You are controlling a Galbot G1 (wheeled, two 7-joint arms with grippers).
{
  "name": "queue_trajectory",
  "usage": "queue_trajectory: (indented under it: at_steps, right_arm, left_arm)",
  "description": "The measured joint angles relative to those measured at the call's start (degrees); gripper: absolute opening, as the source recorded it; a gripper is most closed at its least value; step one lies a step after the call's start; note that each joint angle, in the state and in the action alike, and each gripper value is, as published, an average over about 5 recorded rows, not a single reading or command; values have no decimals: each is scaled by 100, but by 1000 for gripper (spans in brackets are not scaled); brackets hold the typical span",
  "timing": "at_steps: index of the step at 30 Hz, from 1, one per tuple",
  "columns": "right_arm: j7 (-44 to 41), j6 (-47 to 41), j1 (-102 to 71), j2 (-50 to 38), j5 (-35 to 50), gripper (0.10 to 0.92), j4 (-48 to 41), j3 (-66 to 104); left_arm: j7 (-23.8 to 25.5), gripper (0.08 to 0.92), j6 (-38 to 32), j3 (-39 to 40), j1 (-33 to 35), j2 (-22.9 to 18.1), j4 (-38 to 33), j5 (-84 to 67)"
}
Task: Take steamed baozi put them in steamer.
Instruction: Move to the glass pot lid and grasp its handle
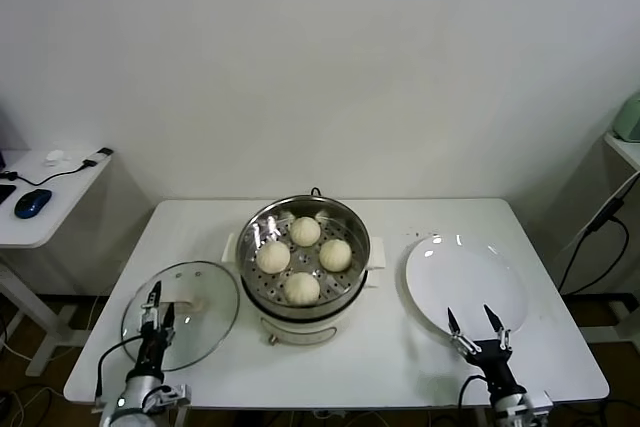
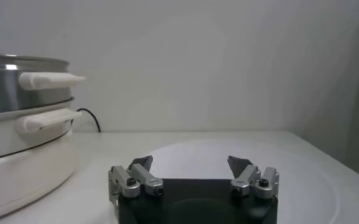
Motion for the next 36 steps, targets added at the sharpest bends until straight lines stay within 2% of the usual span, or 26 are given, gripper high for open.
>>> queue_trajectory:
  at_steps: [8, 11, 31, 36]
  right_arm:
    - [0, -10, -32, 62, -40, 823, 18, 8]
    - [-2, 0, -55, 88, -73, 823, 23, 11]
    - [-26, -26, -84, 178, -288, 823, 80, -10]
    - [-17, -35, -83, 179, -317, 823, 92, -8]
  left_arm:
    - [-17, 823, -5, 41, -202, 25, 259, 57]
    - [-44, 797, -13, 29, -270, 37, 357, 93]
    - [-210, 229, -92, 18, -330, 22, 656, 220]
    - [-211, 137, -103, 21, -286, 1, 575, 174]
